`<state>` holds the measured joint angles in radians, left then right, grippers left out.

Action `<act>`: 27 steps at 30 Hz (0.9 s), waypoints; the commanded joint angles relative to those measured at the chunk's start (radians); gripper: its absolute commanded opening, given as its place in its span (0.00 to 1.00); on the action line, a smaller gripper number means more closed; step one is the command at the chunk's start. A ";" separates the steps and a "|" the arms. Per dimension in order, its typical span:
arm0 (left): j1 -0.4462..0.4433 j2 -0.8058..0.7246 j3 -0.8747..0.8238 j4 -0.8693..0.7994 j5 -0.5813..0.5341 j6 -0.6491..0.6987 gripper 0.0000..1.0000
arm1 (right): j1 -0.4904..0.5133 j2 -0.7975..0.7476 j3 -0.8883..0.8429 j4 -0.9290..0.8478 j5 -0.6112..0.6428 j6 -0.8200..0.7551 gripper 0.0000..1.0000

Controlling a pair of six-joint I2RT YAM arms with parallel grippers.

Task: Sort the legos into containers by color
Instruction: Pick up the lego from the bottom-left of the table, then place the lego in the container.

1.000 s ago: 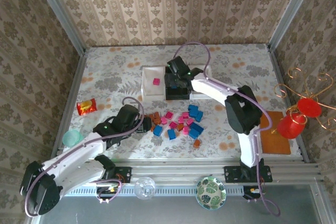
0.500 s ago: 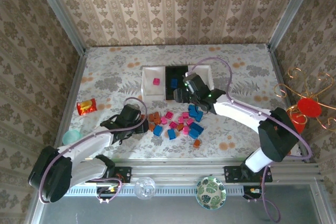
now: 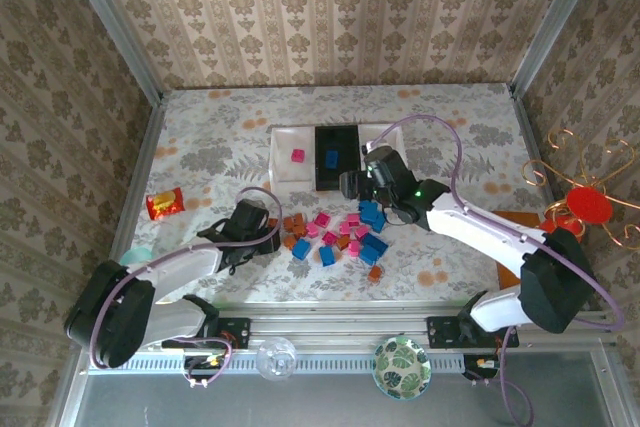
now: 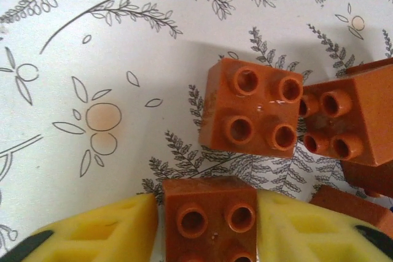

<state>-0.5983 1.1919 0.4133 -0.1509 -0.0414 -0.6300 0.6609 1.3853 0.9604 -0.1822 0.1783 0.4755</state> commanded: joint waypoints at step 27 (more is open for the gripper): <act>-0.208 0.736 1.156 -0.108 0.194 0.159 0.27 | -0.034 -0.458 -0.368 -0.180 0.270 0.187 0.73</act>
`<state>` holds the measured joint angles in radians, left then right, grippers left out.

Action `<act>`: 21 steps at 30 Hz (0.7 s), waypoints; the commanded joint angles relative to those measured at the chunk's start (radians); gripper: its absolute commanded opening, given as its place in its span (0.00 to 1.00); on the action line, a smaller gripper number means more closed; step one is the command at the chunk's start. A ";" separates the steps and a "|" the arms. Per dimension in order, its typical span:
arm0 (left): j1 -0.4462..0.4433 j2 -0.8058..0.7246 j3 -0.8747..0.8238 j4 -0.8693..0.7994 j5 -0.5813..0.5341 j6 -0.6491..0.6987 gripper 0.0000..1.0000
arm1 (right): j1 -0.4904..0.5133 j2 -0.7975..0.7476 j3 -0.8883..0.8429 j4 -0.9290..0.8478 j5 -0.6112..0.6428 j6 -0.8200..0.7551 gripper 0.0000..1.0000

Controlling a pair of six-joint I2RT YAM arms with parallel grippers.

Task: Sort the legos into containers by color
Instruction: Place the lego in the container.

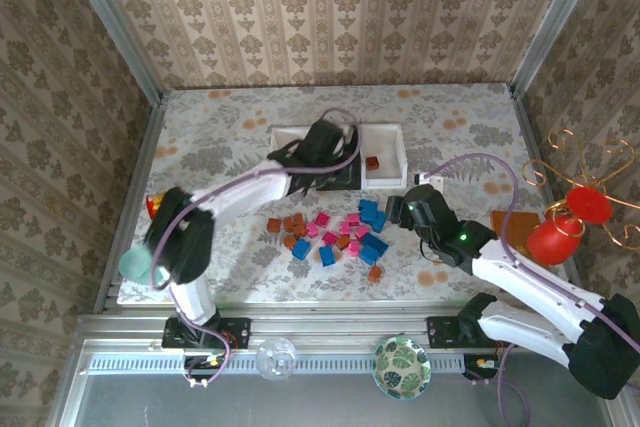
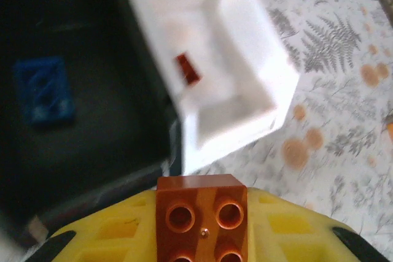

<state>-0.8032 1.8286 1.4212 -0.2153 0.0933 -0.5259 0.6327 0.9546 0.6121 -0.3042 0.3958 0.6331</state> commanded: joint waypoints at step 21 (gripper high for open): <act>0.011 0.192 0.423 -0.057 0.062 0.062 0.73 | 0.022 -0.018 -0.064 -0.025 -0.136 0.045 0.74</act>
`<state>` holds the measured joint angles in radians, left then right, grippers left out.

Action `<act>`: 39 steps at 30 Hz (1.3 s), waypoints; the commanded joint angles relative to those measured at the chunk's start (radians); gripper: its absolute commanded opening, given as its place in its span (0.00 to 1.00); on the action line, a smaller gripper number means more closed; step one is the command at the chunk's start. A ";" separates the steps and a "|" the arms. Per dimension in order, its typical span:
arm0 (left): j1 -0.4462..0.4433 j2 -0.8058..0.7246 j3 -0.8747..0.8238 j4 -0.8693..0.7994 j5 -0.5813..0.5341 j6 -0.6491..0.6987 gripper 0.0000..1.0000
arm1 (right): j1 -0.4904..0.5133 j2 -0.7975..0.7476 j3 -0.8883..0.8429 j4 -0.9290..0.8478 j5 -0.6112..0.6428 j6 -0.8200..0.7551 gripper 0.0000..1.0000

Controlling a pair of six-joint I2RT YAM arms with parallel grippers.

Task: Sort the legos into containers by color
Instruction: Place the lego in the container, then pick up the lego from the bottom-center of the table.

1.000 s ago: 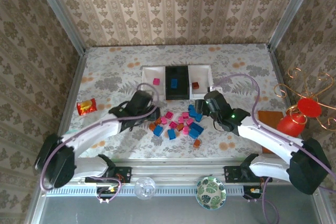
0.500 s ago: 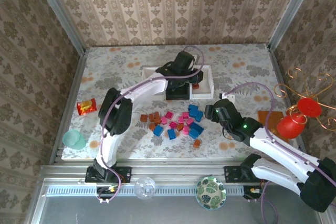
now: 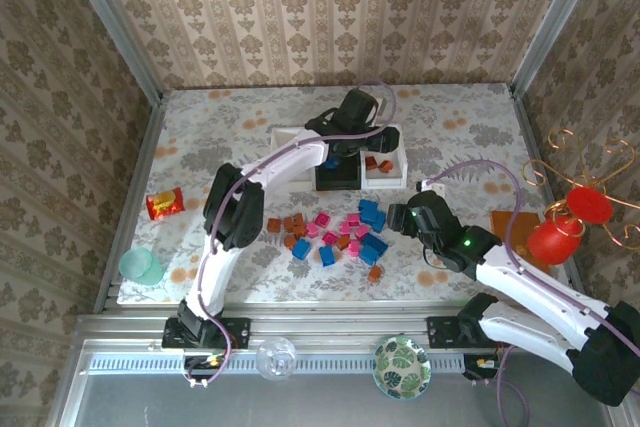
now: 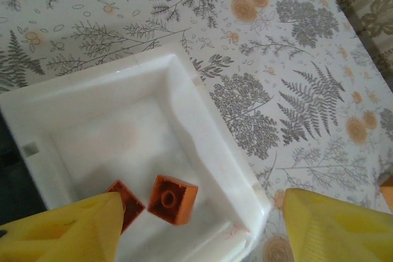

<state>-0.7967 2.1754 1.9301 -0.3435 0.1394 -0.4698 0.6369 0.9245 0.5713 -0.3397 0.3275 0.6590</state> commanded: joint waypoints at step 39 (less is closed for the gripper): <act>-0.094 -1.398 -1.418 0.179 -0.300 -0.134 1.00 | 0.398 0.280 -0.033 0.014 -0.167 0.117 0.37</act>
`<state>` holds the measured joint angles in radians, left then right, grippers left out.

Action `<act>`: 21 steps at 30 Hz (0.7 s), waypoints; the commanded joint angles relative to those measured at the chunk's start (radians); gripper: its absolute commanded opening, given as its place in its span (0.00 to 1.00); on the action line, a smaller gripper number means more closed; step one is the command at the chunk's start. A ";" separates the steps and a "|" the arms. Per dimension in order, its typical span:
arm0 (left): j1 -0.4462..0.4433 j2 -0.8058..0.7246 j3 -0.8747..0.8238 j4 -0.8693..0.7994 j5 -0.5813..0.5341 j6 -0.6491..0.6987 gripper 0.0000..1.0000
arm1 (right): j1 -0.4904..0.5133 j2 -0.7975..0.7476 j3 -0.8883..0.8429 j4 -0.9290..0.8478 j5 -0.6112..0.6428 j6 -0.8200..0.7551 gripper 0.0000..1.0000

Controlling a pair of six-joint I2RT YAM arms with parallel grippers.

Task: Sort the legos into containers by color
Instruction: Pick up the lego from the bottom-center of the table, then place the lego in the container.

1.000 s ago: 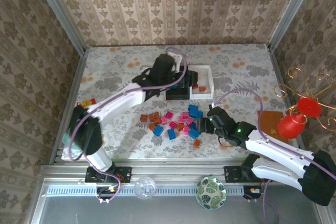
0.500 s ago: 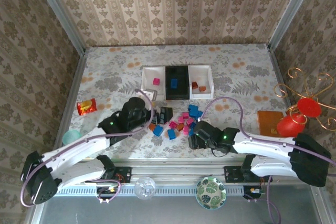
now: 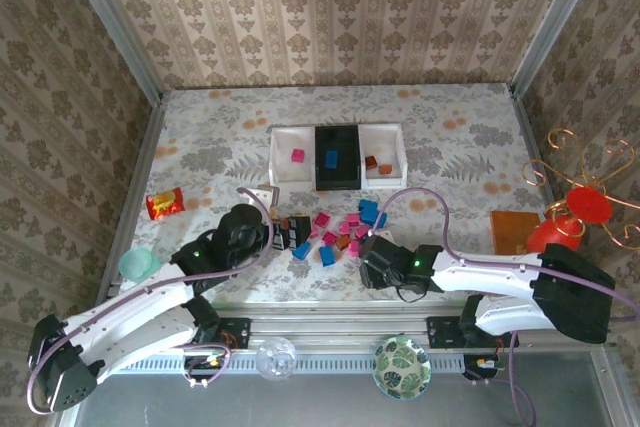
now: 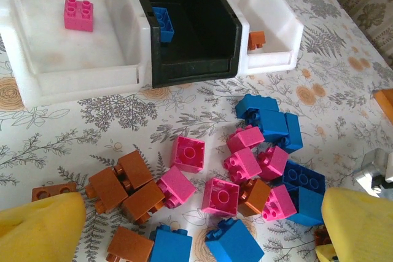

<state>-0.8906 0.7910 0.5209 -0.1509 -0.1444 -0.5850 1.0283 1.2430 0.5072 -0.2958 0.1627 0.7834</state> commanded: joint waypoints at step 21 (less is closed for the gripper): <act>0.026 -0.008 -0.030 -0.030 0.012 -0.038 1.00 | -0.559 0.215 0.578 -0.023 0.046 -0.309 0.31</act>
<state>-0.8753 0.7906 0.5014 -0.1528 -0.1390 -0.6029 0.5037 1.3476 1.0229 -0.3485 0.1913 0.5251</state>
